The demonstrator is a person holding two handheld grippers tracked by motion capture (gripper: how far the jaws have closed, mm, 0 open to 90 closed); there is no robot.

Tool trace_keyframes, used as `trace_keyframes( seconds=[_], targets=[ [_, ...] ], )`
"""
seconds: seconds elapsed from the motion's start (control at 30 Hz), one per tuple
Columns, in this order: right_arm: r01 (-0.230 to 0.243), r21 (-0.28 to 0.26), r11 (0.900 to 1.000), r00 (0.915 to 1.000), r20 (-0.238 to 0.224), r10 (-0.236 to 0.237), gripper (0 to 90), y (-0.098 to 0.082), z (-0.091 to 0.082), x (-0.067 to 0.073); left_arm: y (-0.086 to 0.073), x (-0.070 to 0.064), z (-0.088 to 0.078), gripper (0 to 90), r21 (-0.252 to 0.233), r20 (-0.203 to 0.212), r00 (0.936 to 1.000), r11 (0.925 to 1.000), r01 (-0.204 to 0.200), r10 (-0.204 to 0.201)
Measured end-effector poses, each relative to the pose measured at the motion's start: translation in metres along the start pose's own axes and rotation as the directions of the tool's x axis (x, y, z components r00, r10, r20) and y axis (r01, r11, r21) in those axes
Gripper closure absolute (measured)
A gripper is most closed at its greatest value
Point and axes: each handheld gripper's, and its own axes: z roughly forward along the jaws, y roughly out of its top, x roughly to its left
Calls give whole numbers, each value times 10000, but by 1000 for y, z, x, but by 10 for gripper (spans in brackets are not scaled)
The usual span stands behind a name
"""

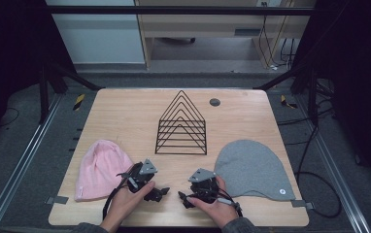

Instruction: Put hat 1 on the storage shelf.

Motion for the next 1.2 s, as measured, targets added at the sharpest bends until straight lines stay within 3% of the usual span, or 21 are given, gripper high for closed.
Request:
trace_keyframes(
  seconds=[0.07,0.23,0.3,0.4,0.43,0.47,0.53,0.6,0.63,0.67,0.7,0.8,0.83,0.9,1.2],
  targets=[
    [-18,4,10000,10000,-7,18,105,0,0,0,5,0,-7,52,132,-237,9994,9996,-246,249],
    [-20,2,10000,10000,-10,20,104,0,0,0,10,5,-26,59,51,-389,9986,9994,-350,352],
    [-21,2,10000,10000,-10,21,105,0,0,0,9,11,-34,59,13,-424,9989,9998,-186,186],
    [-23,-1,10000,10000,-24,23,103,0,0,0,6,26,-48,63,92,-879,9960,9999,-128,135],
    [-34,-17,10000,10000,-40,34,101,0,1,0,6,36,-59,64,-8,-1090,9940,10000,-41,39],
    [-34,-17,10000,10000,-40,34,101,0,1,0,6,36,-59,64,-8,-1090,9940,10000,-41,39],
    [-30,-19,10000,10000,-43,30,101,0,1,0,6,53,-74,64,-276,-1496,9884,9994,210,-249],
    [-26,-16,10000,10000,-42,26,98,0,1,0,5,65,-82,64,-463,-1516,9862,9971,596,-660],
    [-26,-16,10000,10000,-42,26,98,0,1,0,5,65,-82,64,-463,-1516,9862,9971,596,-660],
    [-21,-9,10000,10000,-51,21,94,1,1,0,3,72,-85,64,-407,-1590,9846,9969,670,-727],
    [-29,-13,10000,10000,-55,29,94,1,1,0,1,82,-91,64,-188,-1961,9776,9970,749,-771],
    [-26,-7,10000,10000,-50,26,94,1,1,0,-1,90,-98,68,25,-2188,9724,9965,835,-810],
    [-26,-12,10000,10000,-46,26,94,1,1,0,-2,100,-106,68,278,-2507,9655,9964,806,-711],
    [-28,-10,10000,10000,-48,28,94,1,1,0,-4,108,-112,71,461,-2705,9599,9950,888,-732],
    [-29,-11,10000,10000,-46,29,94,1,1,0,-17,136,-129,102,514,-3013,9440,9863,1570,-1346]
  ],
)
